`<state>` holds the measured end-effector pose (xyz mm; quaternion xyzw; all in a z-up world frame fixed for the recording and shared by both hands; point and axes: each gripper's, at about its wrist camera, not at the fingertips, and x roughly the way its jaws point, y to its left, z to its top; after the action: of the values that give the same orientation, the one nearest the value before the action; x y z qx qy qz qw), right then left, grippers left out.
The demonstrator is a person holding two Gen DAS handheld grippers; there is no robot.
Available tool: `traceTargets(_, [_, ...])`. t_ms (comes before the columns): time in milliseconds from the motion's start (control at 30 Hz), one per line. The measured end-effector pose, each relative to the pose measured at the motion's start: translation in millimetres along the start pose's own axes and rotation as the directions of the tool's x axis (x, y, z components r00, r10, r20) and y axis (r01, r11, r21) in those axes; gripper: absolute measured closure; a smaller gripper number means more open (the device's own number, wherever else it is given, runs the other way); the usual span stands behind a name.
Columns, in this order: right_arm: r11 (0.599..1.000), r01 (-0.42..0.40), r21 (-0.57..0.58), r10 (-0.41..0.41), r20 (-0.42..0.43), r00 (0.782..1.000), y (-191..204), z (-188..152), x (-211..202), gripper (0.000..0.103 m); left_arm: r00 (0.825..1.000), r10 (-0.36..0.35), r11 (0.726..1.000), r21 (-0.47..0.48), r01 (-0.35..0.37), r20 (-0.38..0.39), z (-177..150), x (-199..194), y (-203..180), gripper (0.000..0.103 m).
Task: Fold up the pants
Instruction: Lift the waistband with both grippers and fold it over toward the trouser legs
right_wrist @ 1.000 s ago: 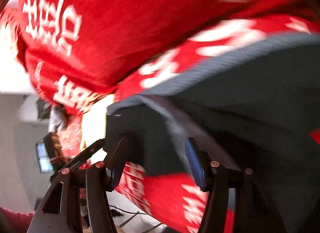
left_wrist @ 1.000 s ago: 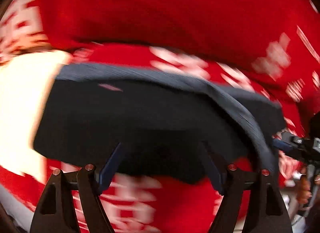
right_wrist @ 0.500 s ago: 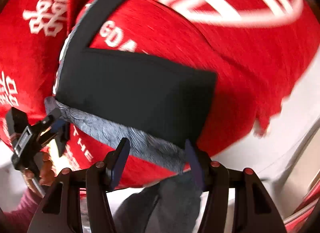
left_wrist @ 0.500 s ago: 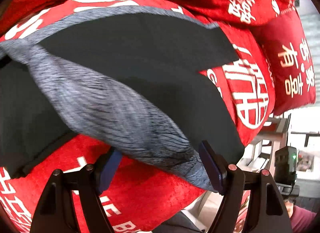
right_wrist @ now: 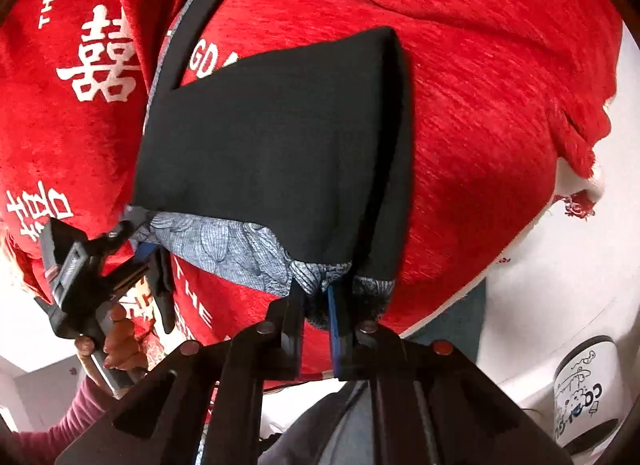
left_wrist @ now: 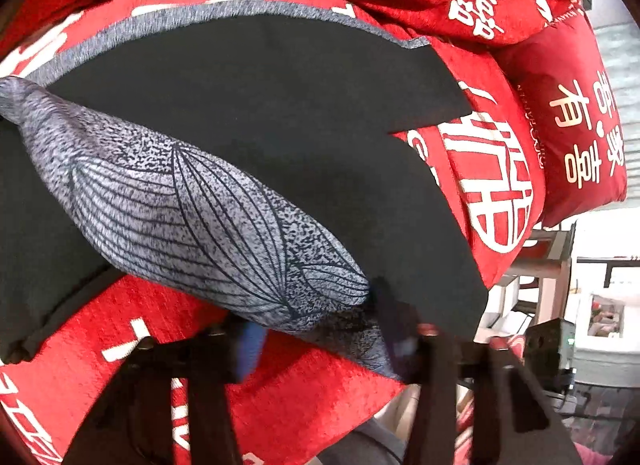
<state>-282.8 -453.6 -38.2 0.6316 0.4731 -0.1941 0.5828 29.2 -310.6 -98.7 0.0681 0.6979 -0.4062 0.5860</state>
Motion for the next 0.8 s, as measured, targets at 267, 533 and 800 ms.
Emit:
traceTargets(267, [0.980,-0.105,-0.170,0.102,-0.023,0.995,79.4,62.2,-42.1,0.094,0.994,-0.048,0.997,-0.055,0.054,0.097,23.0,-35.7,-12.7,0.064])
traceTargets(533, [0.928,-0.125,-0.352,0.115,-0.050,0.992,177.6,209.6,-51.2,0.094,0.974,0.038,0.991,-0.137,-0.007,0.225,116.5,-51.9,-23.0,0.064])
traceTargets(800, [0.909,0.027,-0.417,-0.038,-0.017,0.999,233.3,328.3,-9.1,0.082,0.950,0.169,0.967,-0.232,-0.108,0.262,171.0,-42.5,-9.2,0.056])
